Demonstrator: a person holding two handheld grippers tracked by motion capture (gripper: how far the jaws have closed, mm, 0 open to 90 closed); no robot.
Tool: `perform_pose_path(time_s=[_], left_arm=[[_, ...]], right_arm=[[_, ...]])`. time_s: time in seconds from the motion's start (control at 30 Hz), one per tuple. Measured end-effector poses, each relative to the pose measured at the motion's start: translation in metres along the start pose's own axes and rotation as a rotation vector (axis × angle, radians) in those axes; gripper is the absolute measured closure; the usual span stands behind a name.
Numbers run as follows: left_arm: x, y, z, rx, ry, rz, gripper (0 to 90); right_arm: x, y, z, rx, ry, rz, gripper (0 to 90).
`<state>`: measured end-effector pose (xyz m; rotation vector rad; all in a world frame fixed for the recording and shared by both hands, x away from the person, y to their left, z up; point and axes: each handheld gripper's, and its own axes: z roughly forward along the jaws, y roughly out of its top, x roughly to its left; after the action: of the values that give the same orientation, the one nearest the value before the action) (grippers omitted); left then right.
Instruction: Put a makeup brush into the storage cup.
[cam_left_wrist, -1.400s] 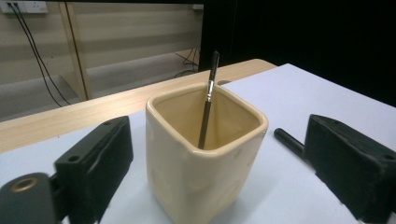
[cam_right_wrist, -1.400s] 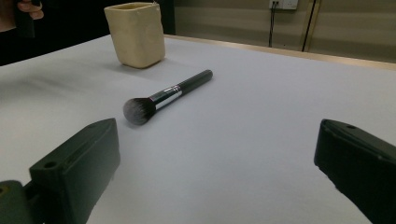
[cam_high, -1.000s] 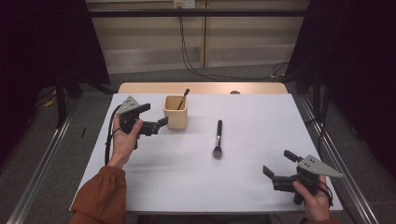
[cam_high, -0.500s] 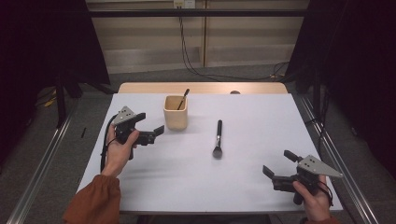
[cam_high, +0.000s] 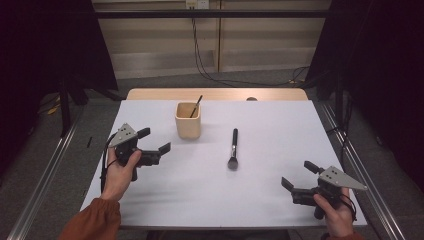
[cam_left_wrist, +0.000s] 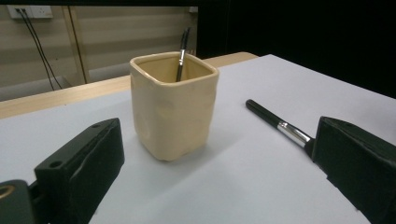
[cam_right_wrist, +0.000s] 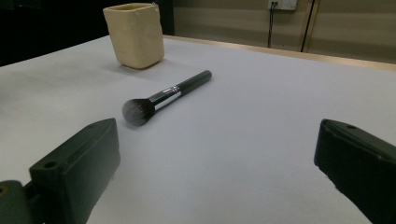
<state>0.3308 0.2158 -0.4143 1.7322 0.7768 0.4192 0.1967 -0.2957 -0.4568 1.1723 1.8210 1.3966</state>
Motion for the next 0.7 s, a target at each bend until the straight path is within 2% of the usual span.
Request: perform_pose_path(time_s=[0.07, 0.1, 0.17, 0.3, 0.4, 0.5, 0.63, 0.7], left_arm=[[-0.004, -0.002, -0.004, 0.002, 0.003, -0.011, 2.7], [-0.005, -0.003, -0.007, 0.012, 0.007, -0.002, 2.3], [-0.008, -0.004, -0.011, -0.002, 0.012, 0.011, 2.6], [-0.009, -0.007, -0.020, -0.009, 0.011, 0.003, 2.4], [-0.010, -0.010, -0.026, -0.002, 0.036, 0.008, 2.5], [-0.012, -0.014, -0.032, -0.005, 0.037, 0.011, 2.7], [-0.014, -0.020, -0.039, -0.007, 0.064, 0.016, 3.7], [-0.014, -0.024, -0.045, -0.026, 0.071, 0.011, 4.0]], right_arm=[[0.000, 0.000, 0.000, 0.001, -0.002, 0.007, 0.0], [0.001, 0.000, 0.000, 0.000, -0.001, 0.006, 0.0], [0.000, 0.000, 0.000, -0.001, 0.000, 0.000, 0.0], [0.001, 0.000, 0.000, 0.000, -0.003, 0.008, 0.0], [0.000, 0.000, 0.001, 0.001, -0.004, 0.007, 0.0], [0.000, 0.000, 0.001, -0.001, -0.008, 0.012, 0.0], [0.000, 0.000, 0.001, 0.000, -0.006, 0.008, 0.0], [0.000, 0.000, 0.001, 0.000, -0.006, 0.009, 0.1]])
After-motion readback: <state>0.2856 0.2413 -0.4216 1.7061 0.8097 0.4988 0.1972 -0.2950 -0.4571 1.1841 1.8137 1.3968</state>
